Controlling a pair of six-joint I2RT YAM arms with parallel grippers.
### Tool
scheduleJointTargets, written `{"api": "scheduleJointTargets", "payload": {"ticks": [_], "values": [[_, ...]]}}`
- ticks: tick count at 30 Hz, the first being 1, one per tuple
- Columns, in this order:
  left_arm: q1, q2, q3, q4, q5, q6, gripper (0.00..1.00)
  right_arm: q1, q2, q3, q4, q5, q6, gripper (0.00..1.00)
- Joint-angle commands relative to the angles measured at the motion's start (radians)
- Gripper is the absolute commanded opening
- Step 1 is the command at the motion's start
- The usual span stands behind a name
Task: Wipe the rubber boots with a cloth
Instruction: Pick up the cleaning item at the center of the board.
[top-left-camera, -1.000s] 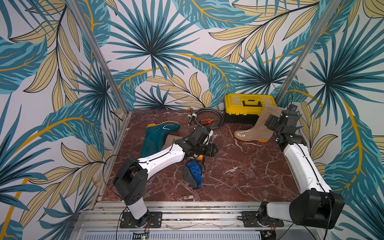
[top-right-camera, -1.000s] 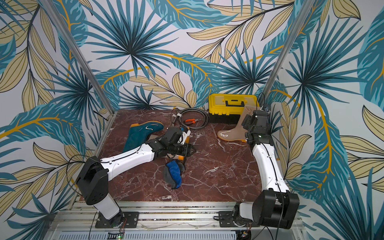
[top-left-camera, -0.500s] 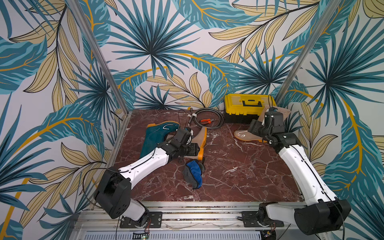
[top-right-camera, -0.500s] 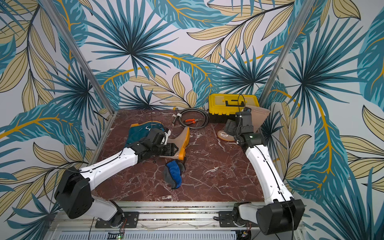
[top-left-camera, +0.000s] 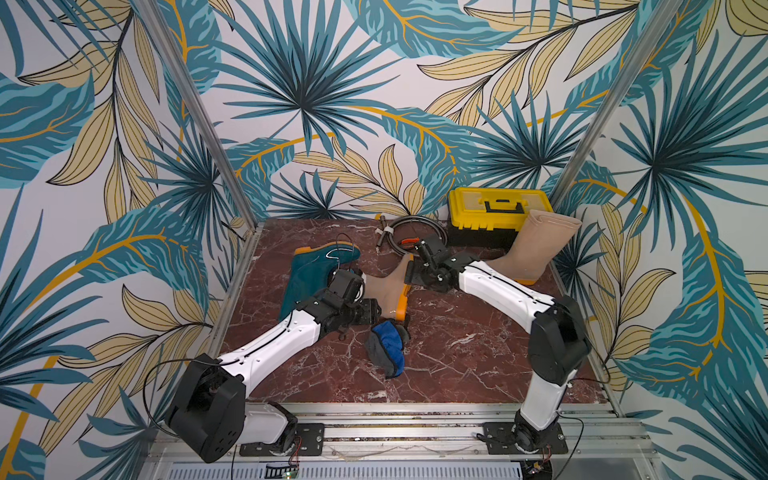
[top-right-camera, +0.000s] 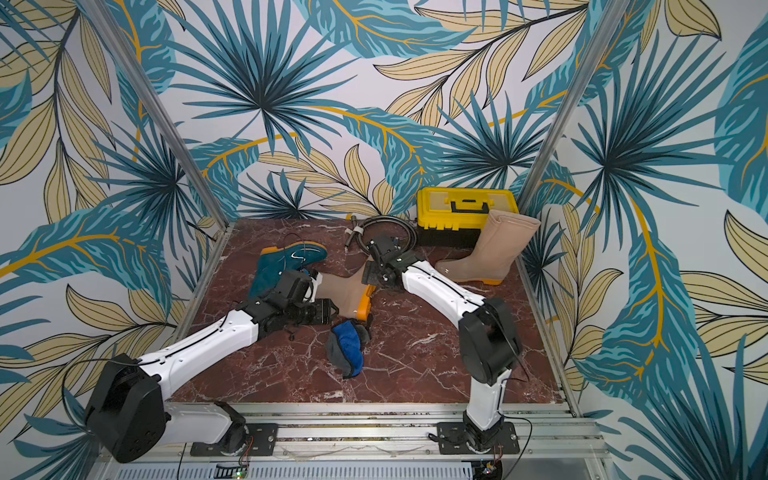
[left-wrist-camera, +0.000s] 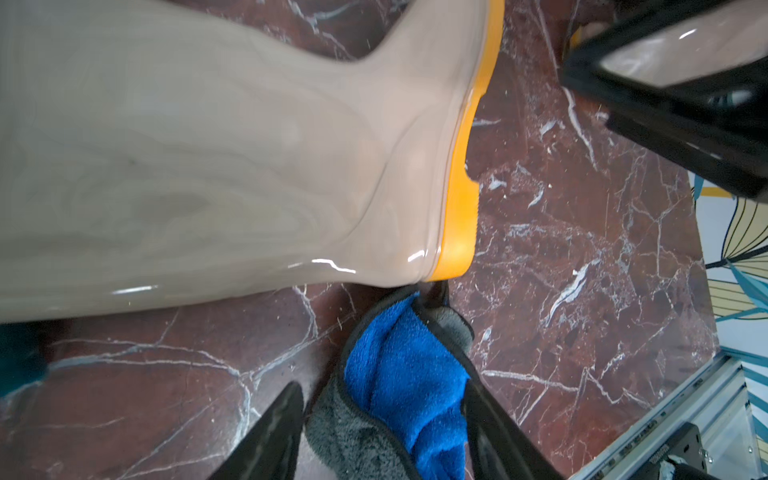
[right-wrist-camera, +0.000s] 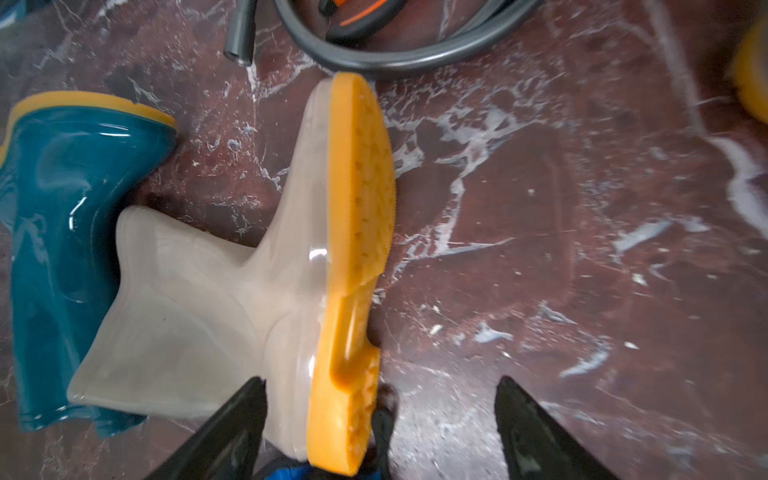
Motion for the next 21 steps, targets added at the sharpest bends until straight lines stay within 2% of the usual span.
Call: {"api": "scheduleJointTargets", "payload": {"ticks": [1, 5, 8, 12, 14, 21], "values": [[-0.056, -0.02, -0.012, -0.001, 0.013, -0.001, 0.63, 0.001, 0.099, 0.071, -0.057, -0.008, 0.076, 0.86], [-0.188, 0.019, 0.002, -0.002, -0.076, -0.014, 0.65, 0.001, 0.203, 0.135, -0.066, -0.023, 0.098, 0.86], [-0.255, 0.109, 0.022, -0.002, -0.144, -0.034, 0.67, 0.001, 0.268, 0.199, -0.115, -0.039, 0.095, 0.85], [-0.305, 0.205, 0.064, -0.043, -0.238, -0.068, 0.69, -0.001, 0.312, 0.23, -0.179, -0.029, 0.069, 0.77], [-0.322, 0.22, 0.08, -0.064, -0.282, -0.071, 0.7, -0.004, 0.313, 0.217, -0.188, -0.018, 0.056, 0.69], [-0.33, 0.29, 0.079, -0.132, -0.385, -0.088, 0.72, -0.036, 0.255, 0.108, -0.167, 0.026, 0.022, 0.25]]}}
